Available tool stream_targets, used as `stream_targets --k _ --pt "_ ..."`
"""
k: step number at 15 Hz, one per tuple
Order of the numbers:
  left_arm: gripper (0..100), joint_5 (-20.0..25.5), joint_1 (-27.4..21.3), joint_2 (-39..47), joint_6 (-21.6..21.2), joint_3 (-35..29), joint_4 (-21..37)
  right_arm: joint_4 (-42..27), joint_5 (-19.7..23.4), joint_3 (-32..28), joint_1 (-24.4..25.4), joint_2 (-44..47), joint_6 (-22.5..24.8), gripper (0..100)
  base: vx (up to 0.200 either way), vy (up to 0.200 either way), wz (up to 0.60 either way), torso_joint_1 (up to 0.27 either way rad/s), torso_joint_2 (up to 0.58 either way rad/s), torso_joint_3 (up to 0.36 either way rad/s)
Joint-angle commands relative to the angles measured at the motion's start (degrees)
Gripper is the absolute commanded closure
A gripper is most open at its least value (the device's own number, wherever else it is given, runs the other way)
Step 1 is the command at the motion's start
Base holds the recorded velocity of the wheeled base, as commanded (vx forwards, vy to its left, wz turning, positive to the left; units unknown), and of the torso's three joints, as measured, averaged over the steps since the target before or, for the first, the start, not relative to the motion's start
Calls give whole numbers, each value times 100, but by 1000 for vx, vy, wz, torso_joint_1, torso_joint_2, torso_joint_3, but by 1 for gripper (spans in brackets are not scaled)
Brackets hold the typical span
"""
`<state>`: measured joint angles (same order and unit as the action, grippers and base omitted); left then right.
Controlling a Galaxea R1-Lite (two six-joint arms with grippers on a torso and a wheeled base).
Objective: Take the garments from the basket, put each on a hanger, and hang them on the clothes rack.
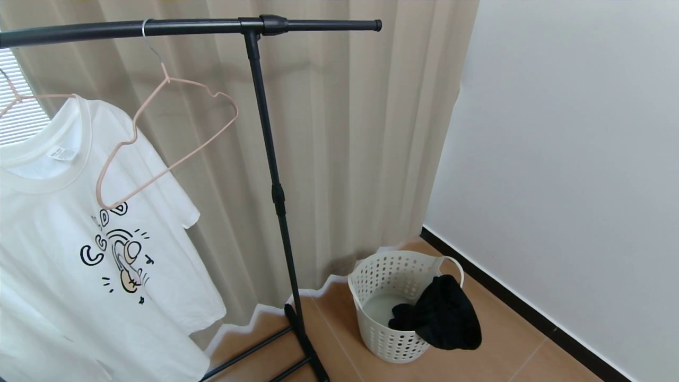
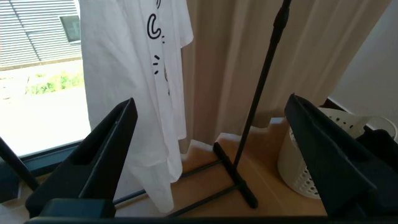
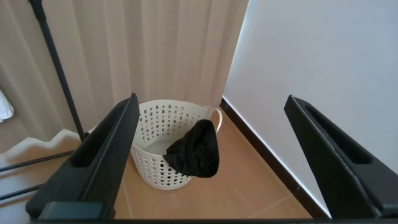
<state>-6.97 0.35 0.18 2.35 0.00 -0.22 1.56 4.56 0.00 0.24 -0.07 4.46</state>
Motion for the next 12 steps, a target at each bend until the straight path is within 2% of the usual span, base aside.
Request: stream_targets --k 1,9,12 --pt "0 -6 0 -1 11 0 -4 2 1 0 2 7 2 0 0 0 0 -163 491 325" --pt "0 -6 0 -1 -16 0 -4 2 1 0 2 7 11 0 0 0 0 -126 464 337" --pt "0 -15 0 8 -16 0 -4 2 1 0 2 7 11 0 0 0 0 -25 137 100"
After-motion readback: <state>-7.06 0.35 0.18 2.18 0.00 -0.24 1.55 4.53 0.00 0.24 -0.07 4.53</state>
